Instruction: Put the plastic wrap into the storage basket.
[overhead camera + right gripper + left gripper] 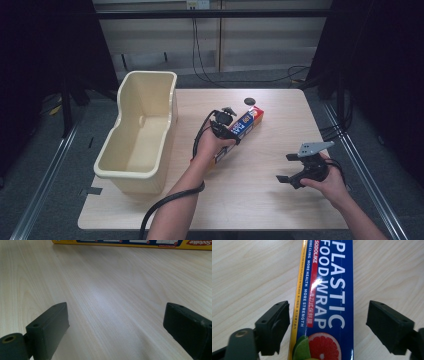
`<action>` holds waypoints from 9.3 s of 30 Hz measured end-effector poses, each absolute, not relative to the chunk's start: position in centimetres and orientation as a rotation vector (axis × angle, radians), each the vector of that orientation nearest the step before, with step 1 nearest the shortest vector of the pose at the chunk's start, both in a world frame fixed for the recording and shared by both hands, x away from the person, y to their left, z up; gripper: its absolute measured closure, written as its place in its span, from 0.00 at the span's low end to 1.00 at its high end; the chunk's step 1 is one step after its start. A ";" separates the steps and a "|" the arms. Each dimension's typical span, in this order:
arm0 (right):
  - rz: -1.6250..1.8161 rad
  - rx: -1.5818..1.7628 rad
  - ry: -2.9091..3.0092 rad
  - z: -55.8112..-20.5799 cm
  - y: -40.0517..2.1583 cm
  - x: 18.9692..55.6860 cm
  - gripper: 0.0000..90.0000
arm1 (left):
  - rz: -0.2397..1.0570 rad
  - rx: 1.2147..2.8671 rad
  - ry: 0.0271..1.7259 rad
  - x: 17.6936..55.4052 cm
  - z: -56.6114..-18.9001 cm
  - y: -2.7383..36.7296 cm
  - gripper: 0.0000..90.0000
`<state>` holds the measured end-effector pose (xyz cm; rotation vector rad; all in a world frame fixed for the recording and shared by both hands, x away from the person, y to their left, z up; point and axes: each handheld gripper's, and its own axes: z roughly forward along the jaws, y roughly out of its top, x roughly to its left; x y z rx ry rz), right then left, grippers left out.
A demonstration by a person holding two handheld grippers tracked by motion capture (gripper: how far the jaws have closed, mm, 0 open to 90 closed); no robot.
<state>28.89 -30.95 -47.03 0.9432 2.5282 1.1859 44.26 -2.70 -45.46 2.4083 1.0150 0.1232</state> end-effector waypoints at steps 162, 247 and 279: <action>1.194 0.916 2.548 -47.0 -29.7 28.9 0.02 | -0.002 2.351 1.481 41.1 -18.3 13.1 0.46; 1.208 0.867 2.556 -46.7 -28.7 29.5 0.02 | 0.067 2.206 1.831 38.9 -23.5 20.5 0.45; 1.211 0.864 2.558 -46.8 -28.6 29.5 0.02 | 0.005 2.207 1.887 39.7 -27.5 19.8 0.45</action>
